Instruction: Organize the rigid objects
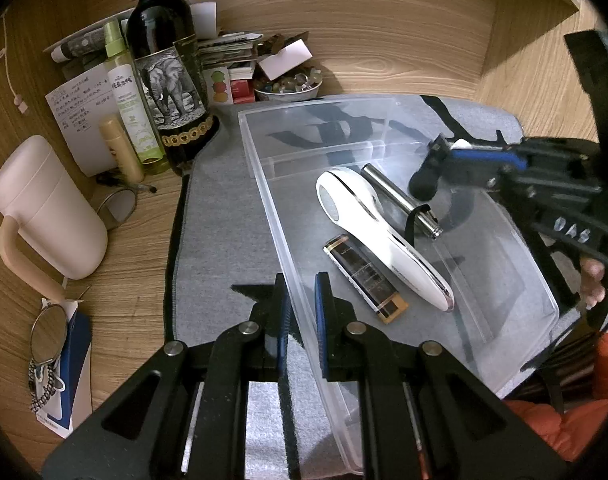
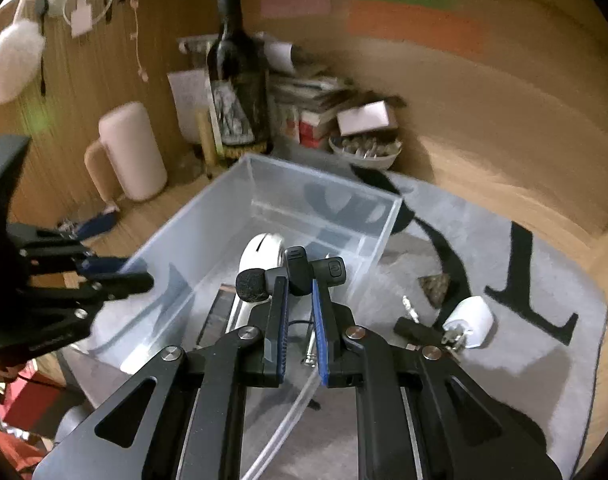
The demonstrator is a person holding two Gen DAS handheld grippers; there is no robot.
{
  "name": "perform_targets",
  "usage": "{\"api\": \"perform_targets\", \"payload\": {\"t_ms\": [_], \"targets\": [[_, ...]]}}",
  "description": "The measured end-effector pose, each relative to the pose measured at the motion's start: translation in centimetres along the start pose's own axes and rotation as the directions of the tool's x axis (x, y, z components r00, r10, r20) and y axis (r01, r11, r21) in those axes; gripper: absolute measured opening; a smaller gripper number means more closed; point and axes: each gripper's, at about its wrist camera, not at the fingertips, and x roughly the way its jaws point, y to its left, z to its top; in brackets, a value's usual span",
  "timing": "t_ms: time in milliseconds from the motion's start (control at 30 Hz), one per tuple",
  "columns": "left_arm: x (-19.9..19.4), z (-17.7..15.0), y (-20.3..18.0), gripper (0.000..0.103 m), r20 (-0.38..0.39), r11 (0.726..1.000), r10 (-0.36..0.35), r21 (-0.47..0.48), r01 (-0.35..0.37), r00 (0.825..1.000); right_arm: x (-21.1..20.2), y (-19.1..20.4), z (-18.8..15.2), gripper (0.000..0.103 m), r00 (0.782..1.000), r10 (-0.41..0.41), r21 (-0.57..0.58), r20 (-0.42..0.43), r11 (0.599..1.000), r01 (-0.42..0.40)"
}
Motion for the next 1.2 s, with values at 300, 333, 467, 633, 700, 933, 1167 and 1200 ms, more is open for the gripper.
{"api": "perform_targets", "payload": {"t_ms": [300, 333, 467, 633, 700, 933, 1167, 1200], "targets": [[0.0, 0.0, 0.0, 0.011, 0.000, 1.000, 0.000, -0.001, 0.000, 1.000, 1.7, 0.7, -0.5, 0.011, 0.997, 0.016, -0.025, -0.075, 1.000, -0.018], [0.0, 0.0, 0.0, 0.011, 0.000, 1.000, 0.000, -0.001, 0.000, 1.000, 1.7, 0.6, -0.5, 0.014, 0.997, 0.018, -0.024, -0.076, 1.000, -0.020], [0.0, 0.0, 0.0, 0.011, 0.000, 1.000, 0.001, 0.000, -0.001, 1.000, 1.3, 0.6, -0.4, 0.027, 0.998, 0.007, -0.019, -0.057, 1.000, -0.008], [0.0, 0.0, 0.0, 0.011, 0.000, 1.000, 0.001, 0.000, -0.001, 1.000, 0.3, 0.1, 0.0, 0.029, 1.000, -0.004, -0.010, -0.027, 1.000, 0.003], [0.0, 0.0, -0.1, 0.011, 0.000, 1.000, 0.001, 0.000, -0.001, 1.000, -0.1, -0.2, 0.1, 0.033, 1.000, -0.014, -0.004, -0.014, 1.000, 0.014], [0.0, 0.0, -0.1, 0.011, 0.000, 1.000, 0.001, 0.000, -0.001, 1.000, -1.9, -1.7, 0.4, 0.044, 0.997, -0.063, 0.025, 0.037, 0.998, 0.062], [-0.1, 0.0, -0.2, 0.011, 0.001, 1.000, 0.000, 0.000, 0.000, 1.000, -2.9, -5.6, -0.1, 0.044, 0.988, -0.149, 0.095, 0.029, 0.985, 0.145], [-0.1, 0.0, -0.2, 0.011, 0.000, 1.000, 0.000, -0.001, 0.000, 1.000, -2.9, -6.1, -0.3, 0.045, 0.987, -0.160, 0.100, 0.020, 0.983, 0.157]]}}
